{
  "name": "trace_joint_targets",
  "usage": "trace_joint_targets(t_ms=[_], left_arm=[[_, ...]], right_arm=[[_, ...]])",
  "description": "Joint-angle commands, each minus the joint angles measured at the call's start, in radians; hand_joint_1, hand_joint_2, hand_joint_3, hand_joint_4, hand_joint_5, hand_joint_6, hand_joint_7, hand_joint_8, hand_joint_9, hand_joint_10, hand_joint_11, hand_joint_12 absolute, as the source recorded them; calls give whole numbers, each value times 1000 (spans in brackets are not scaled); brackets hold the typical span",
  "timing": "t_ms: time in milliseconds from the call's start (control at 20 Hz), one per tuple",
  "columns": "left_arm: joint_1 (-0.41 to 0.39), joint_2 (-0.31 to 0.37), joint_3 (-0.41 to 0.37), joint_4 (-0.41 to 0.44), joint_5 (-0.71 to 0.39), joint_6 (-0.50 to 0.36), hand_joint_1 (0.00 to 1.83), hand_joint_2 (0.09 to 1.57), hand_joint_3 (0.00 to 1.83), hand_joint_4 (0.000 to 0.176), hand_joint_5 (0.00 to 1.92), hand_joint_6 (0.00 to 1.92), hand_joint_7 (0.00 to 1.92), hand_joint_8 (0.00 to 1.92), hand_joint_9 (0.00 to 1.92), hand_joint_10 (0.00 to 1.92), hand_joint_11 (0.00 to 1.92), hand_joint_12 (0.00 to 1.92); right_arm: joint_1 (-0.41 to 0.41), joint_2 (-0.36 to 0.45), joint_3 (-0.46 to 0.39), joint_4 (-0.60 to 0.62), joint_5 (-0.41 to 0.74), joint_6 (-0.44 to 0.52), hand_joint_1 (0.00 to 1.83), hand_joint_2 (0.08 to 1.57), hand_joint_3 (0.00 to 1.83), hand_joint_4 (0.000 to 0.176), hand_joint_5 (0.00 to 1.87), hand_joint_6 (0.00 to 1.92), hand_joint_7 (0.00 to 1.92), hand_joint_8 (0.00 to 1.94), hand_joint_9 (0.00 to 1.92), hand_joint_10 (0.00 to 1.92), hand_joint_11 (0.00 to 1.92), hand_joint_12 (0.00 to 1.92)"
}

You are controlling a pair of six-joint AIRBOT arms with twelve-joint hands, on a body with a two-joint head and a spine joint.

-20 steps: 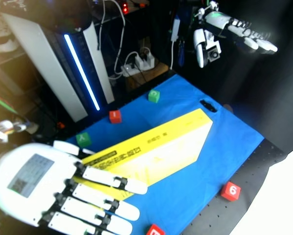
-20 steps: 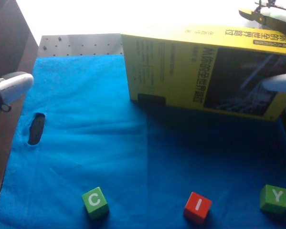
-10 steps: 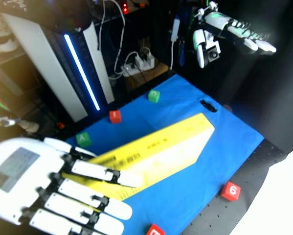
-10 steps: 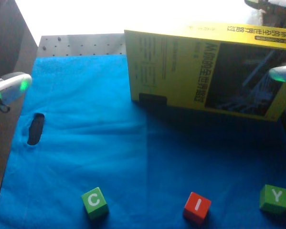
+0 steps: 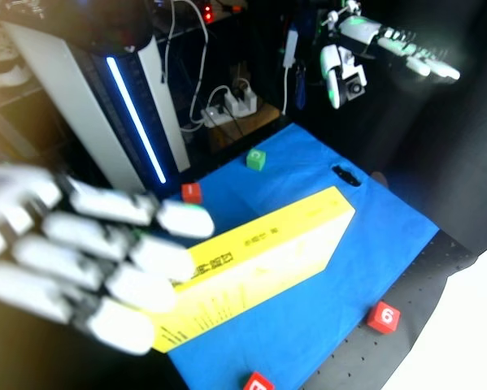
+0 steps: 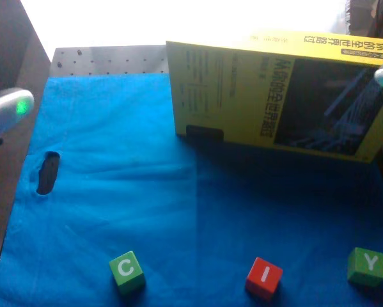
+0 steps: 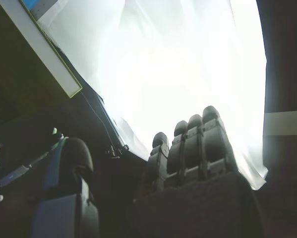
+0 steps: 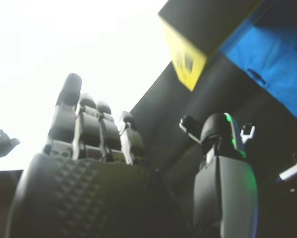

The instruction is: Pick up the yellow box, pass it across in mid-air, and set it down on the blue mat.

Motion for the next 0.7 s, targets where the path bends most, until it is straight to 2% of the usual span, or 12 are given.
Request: trace_joint_targets(t_ms=[0, 100, 150, 200, 250, 300, 350, 450, 500, 550, 600, 650], left_arm=[[2, 12, -1, 12, -167, -2, 500, 1183, 21, 134, 0, 0, 0, 0, 0, 0, 0, 0], [8, 20, -7, 21, -184, -2, 449, 1221, 26, 134, 0, 0, 0, 0, 0, 0, 0, 0], [8, 20, -5, 27, -184, -2, 448, 1247, 31, 150, 0, 0, 0, 0, 0, 0, 17, 8], [8, 21, -4, 31, -184, -2, 444, 1265, 15, 152, 0, 0, 0, 0, 0, 0, 3, 145], [7, 21, -3, 32, -184, -2, 445, 1263, 5, 153, 0, 0, 0, 0, 0, 0, 0, 138], [7, 21, -2, 32, -184, -2, 447, 1260, 1, 142, 0, 0, 0, 0, 0, 0, 0, 81], [7, 21, -1, 32, -184, -2, 486, 1266, 2, 125, 0, 0, 0, 0, 0, 0, 0, 15], [7, 24, 3, 32, -184, -2, 495, 1270, 3, 127, 0, 0, 0, 0, 0, 0, 0, 0], [6, 27, 4, 32, -184, -3, 498, 1275, 4, 126, 0, 0, 0, 0, 0, 0, 0, 0], [4, 30, 4, 32, -184, -3, 467, 1275, 4, 103, 0, 0, 0, 0, 0, 0, 0, 0], [3, 30, 6, 32, -184, -3, 442, 1284, 7, 118, 0, 0, 0, 0, 0, 0, 0, 0], [1, 30, 8, 33, -184, -3, 416, 1263, 0, 164, 0, 0, 0, 0, 0, 0, 0, 0]], right_arm=[[2, 12, -7, 19, 196, -4, 423, 1195, 6, 46, 0, 0, 14, 2, 98, 42, 0, 720], [-23, 21, -19, 22, 259, -4, 415, 1227, 4, 38, 5, 1, 50, 8, 129, 63, 0, 829], [-36, 25, -24, 27, 295, -4, 446, 1249, 6, 36, 47, 15, 110, 21, 187, 97, 0, 878], [-45, 31, -29, 33, 324, -4, 444, 1272, 6, 46, 80, 25, 136, 22, 195, 120, 0, 808], [-48, 34, -30, 37, 337, -4, 459, 1272, 2, 38, 94, 28, 152, 22, 210, 143, 0, 942], [-49, 34, -30, 38, 346, -4, 454, 1279, 4, 39, 85, 22, 140, 14, 179, 137, 0, 975], [-49, 34, -30, 38, 353, -4, 497, 1260, 0, 14, 55, 8, 122, 5, 175, 136, 0, 1062], [-49, 34, -28, 47, 372, -5, 502, 1250, 0, 36, 29, 3, 92, 3, 169, 135, 0, 1131], [-49, 34, -27, 48, 380, -5, 572, 1222, 0, 44, 14, 2, 71, 1, 115, 109, 0, 1019], [-49, 34, -26, 50, 391, -5, 626, 1221, 0, 18, 2, 0, 13, 0, 42, 73, 0, 941], [-49, 34, -25, 50, 398, -5, 639, 1210, 0, 2, 0, 0, 2, 0, 44, 69, 0, 986], [-49, 31, -23, 50, 401, -5, 622, 1223, 0, 0, 0, 0, 0, 0, 72, 70, 0, 951]])
